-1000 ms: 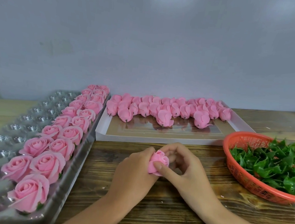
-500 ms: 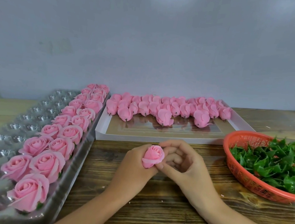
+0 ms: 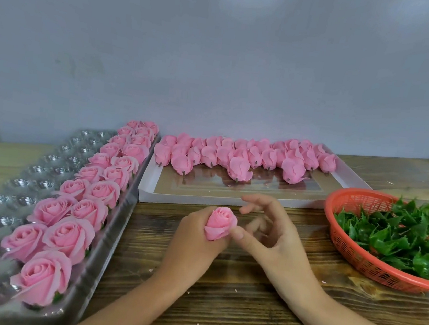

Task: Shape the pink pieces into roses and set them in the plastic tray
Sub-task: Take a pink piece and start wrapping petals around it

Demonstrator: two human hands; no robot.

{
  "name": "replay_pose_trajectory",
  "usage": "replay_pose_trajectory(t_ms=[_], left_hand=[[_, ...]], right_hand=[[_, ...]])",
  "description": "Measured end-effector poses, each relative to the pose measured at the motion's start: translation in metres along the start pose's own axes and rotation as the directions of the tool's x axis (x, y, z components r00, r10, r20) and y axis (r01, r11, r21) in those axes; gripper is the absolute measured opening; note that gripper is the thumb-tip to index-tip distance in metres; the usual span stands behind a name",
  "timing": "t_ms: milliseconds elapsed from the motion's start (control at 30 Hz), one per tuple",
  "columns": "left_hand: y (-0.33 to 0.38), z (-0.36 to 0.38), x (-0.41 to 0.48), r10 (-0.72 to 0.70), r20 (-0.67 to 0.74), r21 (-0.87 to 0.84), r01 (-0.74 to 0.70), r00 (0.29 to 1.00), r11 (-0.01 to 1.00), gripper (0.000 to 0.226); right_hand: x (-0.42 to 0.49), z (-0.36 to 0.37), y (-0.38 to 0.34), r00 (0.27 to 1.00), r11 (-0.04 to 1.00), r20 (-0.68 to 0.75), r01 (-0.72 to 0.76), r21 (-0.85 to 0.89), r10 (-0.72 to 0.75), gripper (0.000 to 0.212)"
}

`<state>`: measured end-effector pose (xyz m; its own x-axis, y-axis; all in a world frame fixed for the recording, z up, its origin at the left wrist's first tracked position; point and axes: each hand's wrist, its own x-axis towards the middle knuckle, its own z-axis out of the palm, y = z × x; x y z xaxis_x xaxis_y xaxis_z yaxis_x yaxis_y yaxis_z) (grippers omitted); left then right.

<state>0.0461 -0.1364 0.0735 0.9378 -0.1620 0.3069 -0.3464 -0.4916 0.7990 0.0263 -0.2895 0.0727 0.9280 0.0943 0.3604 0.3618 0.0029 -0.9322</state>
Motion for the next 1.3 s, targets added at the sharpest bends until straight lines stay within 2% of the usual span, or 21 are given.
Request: replay_pose_trajectory(t_ms=[100, 167, 233, 367, 500, 667, 733, 900, 1033, 1167, 1300], left_hand=[[-0.001, 0.001, 0.002, -0.019, -0.015, 0.054, 0.019, 1.0, 0.998, 0.022], [-0.003, 0.003, 0.001, -0.008, -0.005, 0.131, 0.009, 1.0, 0.991, 0.013], [-0.003, 0.003, -0.002, 0.032, 0.027, 0.189, -0.037, 0.999, 0.981, 0.003], [-0.001, 0.003, -0.007, 0.055, 0.076, 0.266, -0.074, 0.996, 0.961, 0.018], [0.003, 0.004, -0.005, 0.029, 0.034, 0.234, -0.036, 0.999, 0.972, 0.01], [0.002, 0.003, -0.004, 0.001, 0.067, 0.161, -0.012, 0.998, 0.987, 0.005], [0.002, 0.003, -0.004, -0.008, 0.054, 0.146, 0.0, 0.998, 0.989, 0.004], [0.002, 0.002, -0.006, 0.01, 0.025, 0.237, -0.016, 1.0, 0.971, 0.013], [0.002, 0.002, -0.008, 0.054, 0.072, 0.34, -0.075, 0.996, 0.938, 0.013], [0.003, 0.003, -0.006, 0.043, 0.051, 0.386, -0.059, 0.998, 0.921, 0.019], [0.003, 0.003, -0.006, 0.028, 0.047, 0.361, -0.043, 0.999, 0.931, 0.023]], right_hand=[[-0.002, 0.001, 0.002, 0.996, 0.98, 0.089, 0.002, -0.198, 0.016, 0.057], [-0.002, 0.003, 0.003, 0.992, 0.969, 0.126, 0.001, -0.246, 0.032, 0.052], [-0.002, 0.003, 0.003, 0.993, 0.975, 0.119, 0.007, -0.223, 0.02, 0.043], [-0.002, 0.001, 0.003, 0.996, 0.982, 0.092, 0.024, -0.185, -0.007, 0.031], [-0.003, 0.001, 0.0, 0.995, 0.976, 0.095, 0.063, -0.21, -0.044, 0.02], [-0.003, 0.0, -0.003, 0.981, 0.962, 0.173, 0.128, -0.243, -0.087, 0.02], [-0.003, 0.0, -0.002, 0.982, 0.964, 0.165, 0.134, -0.229, -0.097, 0.023], [-0.001, 0.002, 0.005, 0.995, 0.985, 0.1, 0.013, -0.174, 0.004, 0.038], [-0.001, 0.003, 0.006, 0.993, 0.991, 0.115, 0.013, -0.136, 0.003, 0.033], [-0.002, 0.003, 0.004, 0.993, 0.99, 0.117, 0.037, -0.134, -0.022, 0.018], [-0.003, 0.001, 0.002, 0.991, 0.985, 0.125, 0.058, -0.163, -0.038, 0.02]])
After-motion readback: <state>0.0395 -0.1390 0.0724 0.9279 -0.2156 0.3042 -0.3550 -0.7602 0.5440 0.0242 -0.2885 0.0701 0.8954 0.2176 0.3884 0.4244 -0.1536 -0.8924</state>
